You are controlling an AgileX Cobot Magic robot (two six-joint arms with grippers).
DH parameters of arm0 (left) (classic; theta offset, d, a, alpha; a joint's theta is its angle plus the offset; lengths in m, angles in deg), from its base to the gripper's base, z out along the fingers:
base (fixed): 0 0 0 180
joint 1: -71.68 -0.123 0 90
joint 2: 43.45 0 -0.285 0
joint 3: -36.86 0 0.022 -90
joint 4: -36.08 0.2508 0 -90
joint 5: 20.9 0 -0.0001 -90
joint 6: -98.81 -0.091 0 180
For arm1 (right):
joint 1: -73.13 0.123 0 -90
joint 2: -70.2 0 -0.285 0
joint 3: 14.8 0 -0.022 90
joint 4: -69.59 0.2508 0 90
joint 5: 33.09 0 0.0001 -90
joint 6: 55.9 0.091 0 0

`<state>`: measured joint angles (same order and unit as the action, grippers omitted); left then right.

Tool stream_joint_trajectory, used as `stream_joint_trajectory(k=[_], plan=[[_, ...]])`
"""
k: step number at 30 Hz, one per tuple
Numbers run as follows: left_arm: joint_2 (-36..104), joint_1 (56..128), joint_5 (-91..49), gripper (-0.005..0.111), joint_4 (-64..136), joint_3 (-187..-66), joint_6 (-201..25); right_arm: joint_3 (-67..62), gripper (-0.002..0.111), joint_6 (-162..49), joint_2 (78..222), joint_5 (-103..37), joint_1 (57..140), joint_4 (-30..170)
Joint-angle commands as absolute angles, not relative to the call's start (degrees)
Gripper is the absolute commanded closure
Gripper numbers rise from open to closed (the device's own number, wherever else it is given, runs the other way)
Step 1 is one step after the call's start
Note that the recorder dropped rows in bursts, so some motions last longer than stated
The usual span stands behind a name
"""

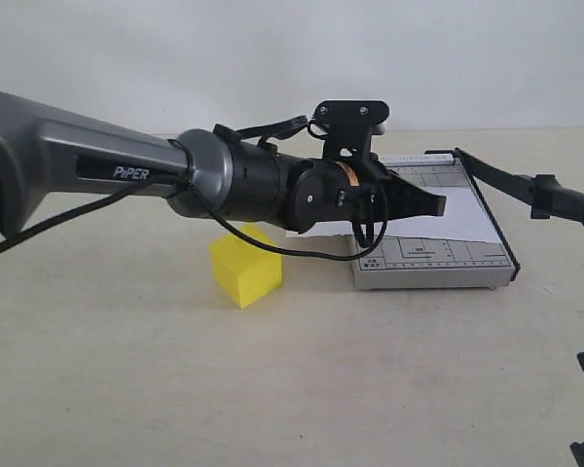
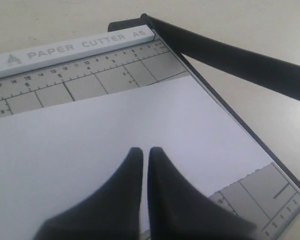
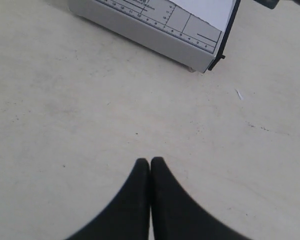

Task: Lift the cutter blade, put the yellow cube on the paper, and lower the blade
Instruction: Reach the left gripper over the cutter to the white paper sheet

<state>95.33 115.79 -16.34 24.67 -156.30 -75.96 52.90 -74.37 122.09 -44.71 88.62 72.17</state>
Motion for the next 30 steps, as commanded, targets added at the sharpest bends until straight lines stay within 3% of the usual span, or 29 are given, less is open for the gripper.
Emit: stream_joint_trajectory(k=[1, 21, 30], plan=[[97.2, 116.3, -16.7, 0.102, 24.7, -158.4, -75.6, 53.1, 0.108, -73.9, 122.1, -44.6, 88.5, 71.8], [100.7, 116.4, -18.4, 0.102, 24.9, -159.1, -76.0, 52.1, 0.108, -73.8, 119.2, -42.5, 88.5, 72.0], [103.5, 121.1, -20.9, 0.102, 24.9, -167.1, -77.1, 51.3, 0.108, -73.8, 119.2, -42.5, 88.5, 72.0]])
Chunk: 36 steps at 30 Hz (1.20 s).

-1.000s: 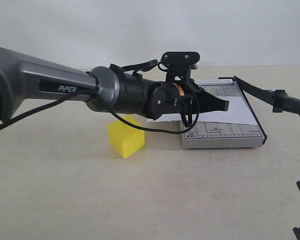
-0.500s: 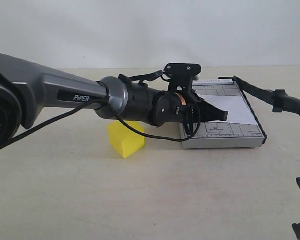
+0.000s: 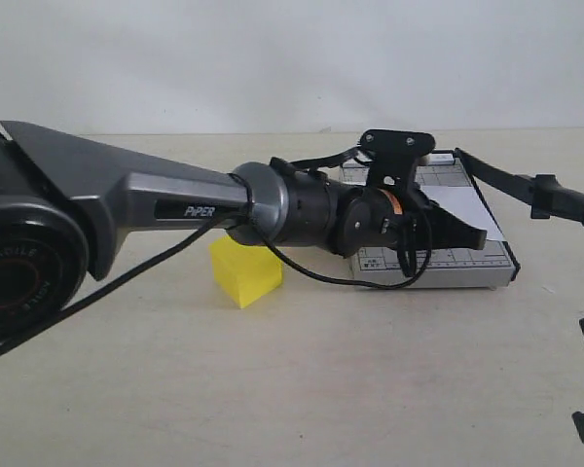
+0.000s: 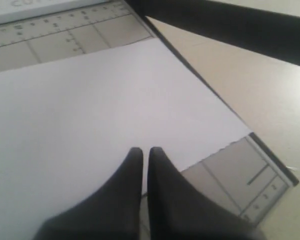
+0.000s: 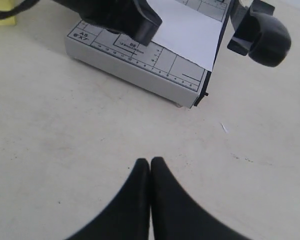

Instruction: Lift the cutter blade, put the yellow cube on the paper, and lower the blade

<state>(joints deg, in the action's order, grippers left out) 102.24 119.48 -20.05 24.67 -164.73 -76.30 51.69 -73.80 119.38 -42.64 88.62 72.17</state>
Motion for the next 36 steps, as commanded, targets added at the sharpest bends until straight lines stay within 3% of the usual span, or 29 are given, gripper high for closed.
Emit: stream_joint_trajectory(k=[1, 6, 11, 18, 36], plan=[[103.6, 121.1, -20.9, 0.102, 24.9, -167.5, -77.1, 51.3, 0.108, -73.8, 119.2, -42.5, 88.5, 72.0], [101.2, 120.3, -14.5, 0.102, 24.5, -167.9, -77.0, 51.3, 0.108, -73.8, 119.2, -42.5, 88.5, 72.0], [103.0, 117.1, -20.9, 0.102, 20.1, -167.8, -76.8, 51.3, 0.108, -73.8, 119.2, -42.9, 88.5, 72.0], [104.6, 114.2, -18.7, 0.102, 20.0, -167.6, -71.7, 51.3, 0.108, -71.8, 119.2, -42.8, 88.5, 72.0], [108.0, 118.2, -18.0, 0.102, 20.0, -170.6, -71.5, 51.3, 0.108, -71.4, 119.2, -42.8, 88.5, 72.6]])
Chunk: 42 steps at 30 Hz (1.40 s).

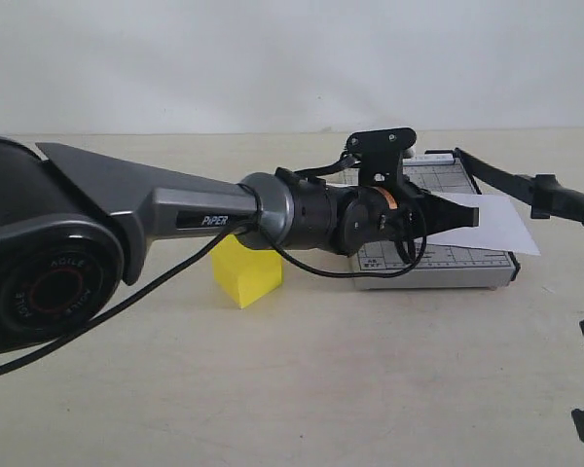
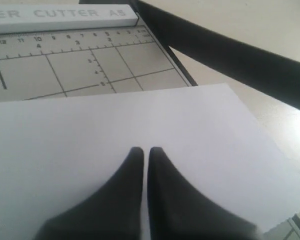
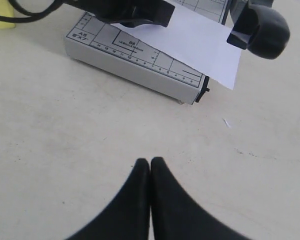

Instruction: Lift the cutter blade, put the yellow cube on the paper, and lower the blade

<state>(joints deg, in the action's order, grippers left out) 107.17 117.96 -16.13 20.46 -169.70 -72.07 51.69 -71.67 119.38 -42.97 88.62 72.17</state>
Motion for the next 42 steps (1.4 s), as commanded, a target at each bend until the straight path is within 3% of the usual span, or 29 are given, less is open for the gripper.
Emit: stream_joint_trajectory(k=[1, 18, 27, 32, 42], plan=[[108.0, 118.2, -18.0, 0.102, 20.0, -170.9, -71.5, 51.3, 0.108, -71.4, 119.2, -42.8, 88.5, 72.7], [110.5, 118.2, -17.7, 0.102, 20.0, -181.1, -67.3, 51.3, 0.108, -69.4, 119.2, -42.8, 88.5, 72.7], [105.3, 120.9, -39.8, 0.102, 21.0, -181.1, -81.8, 51.3, 0.108, -69.5, 119.2, -41.5, 88.5, 72.7], [106.6, 124.8, -36.6, 0.102, 15.2, -181.1, -95.1, 51.3, 0.108, -69.5, 119.2, -41.2, 88.5, 72.7], [110.7, 124.3, -34.3, 0.102, 13.0, -181.7, -94.1, 51.3, 0.108, -69.5, 119.2, -41.5, 88.5, 72.7]])
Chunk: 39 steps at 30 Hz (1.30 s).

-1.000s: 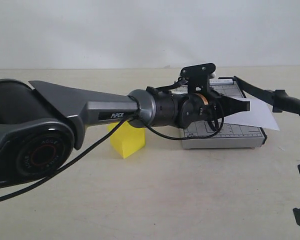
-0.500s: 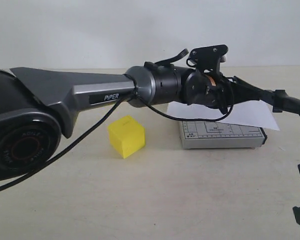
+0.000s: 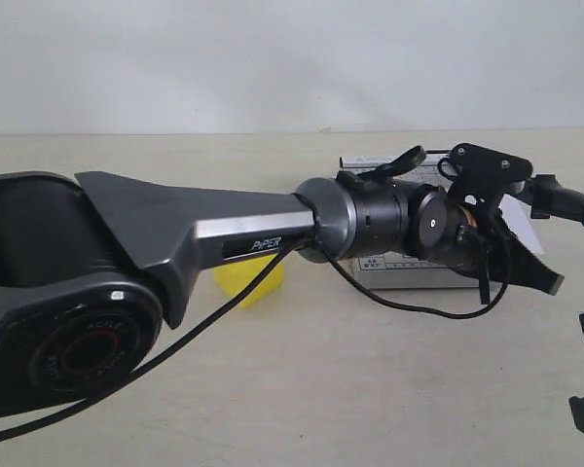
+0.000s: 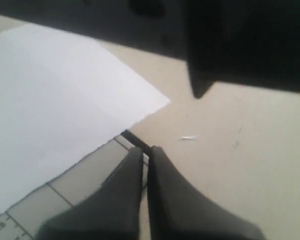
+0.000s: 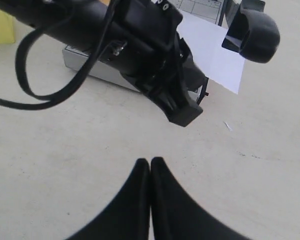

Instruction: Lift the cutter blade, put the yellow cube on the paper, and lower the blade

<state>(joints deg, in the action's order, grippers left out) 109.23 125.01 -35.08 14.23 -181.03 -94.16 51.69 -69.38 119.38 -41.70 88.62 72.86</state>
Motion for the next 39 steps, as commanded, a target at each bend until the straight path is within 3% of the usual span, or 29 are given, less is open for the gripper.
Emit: stream_joint_trajectory(k=[1, 16, 22, 31, 39], plan=[[111.1, 124.0, -34.3, 0.102, 13.0, -182.2, -94.0, 51.3, 0.108, -69.5, 119.2, -41.5, 88.5, 72.7], [113.0, 122.2, -38.5, 0.102, 7.1, -191.3, -92.7, 51.3, 0.108, -68.8, 119.2, -41.5, 88.5, 72.7], [107.2, 121.5, -32.7, 0.102, 8.7, -191.3, -92.7, 51.3, 0.108, -68.8, 119.2, -41.5, 88.5, 72.7], [107.7, 116.2, -42.8, 0.102, 11.5, -184.3, -94.1, 51.3, 0.108, -68.8, 119.2, -41.3, 88.5, 72.7], [107.7, 115.3, -30.0, 0.102, 14.4, -180.6, -89.5, 51.3, 0.108, -68.7, 119.2, -41.5, 88.5, 72.7]])
